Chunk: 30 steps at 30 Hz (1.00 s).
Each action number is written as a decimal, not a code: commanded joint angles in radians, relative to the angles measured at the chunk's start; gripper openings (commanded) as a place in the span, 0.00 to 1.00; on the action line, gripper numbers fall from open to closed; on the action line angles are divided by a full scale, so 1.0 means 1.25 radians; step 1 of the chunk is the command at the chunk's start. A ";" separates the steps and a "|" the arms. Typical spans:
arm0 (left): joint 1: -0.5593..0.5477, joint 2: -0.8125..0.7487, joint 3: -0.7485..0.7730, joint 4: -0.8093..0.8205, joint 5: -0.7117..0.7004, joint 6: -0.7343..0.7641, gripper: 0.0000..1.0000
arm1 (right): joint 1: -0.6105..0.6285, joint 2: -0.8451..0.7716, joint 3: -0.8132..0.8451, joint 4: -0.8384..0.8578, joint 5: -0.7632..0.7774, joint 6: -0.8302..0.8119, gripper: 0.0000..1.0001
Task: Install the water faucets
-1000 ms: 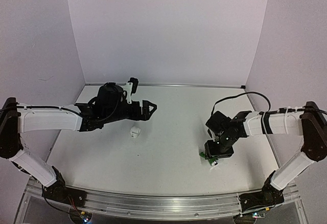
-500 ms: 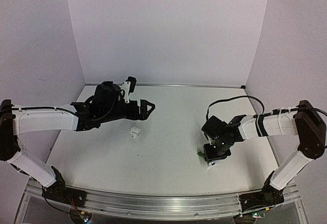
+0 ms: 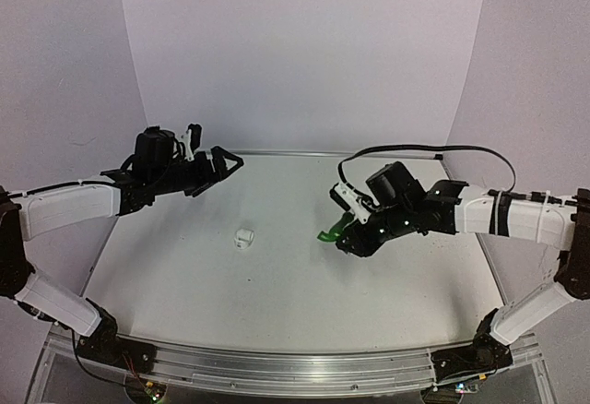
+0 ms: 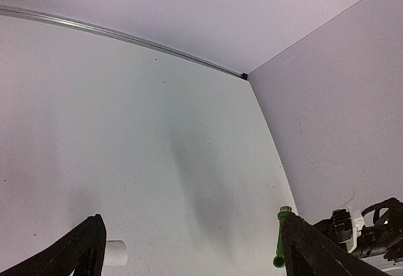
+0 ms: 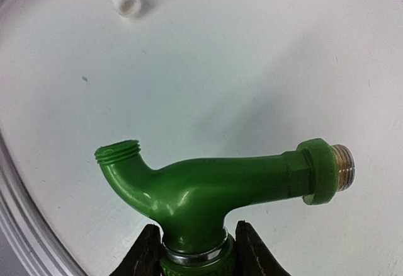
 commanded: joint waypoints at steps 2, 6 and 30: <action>0.034 0.027 0.076 0.007 0.313 -0.092 1.00 | 0.012 -0.015 0.119 0.057 -0.209 -0.236 0.04; 0.035 0.132 0.164 0.007 0.537 -0.134 0.95 | 0.017 0.026 0.204 0.035 -0.290 -0.312 0.00; -0.104 0.292 0.262 -0.014 0.742 -0.152 0.60 | 0.084 0.120 0.328 -0.049 -0.290 -0.414 0.00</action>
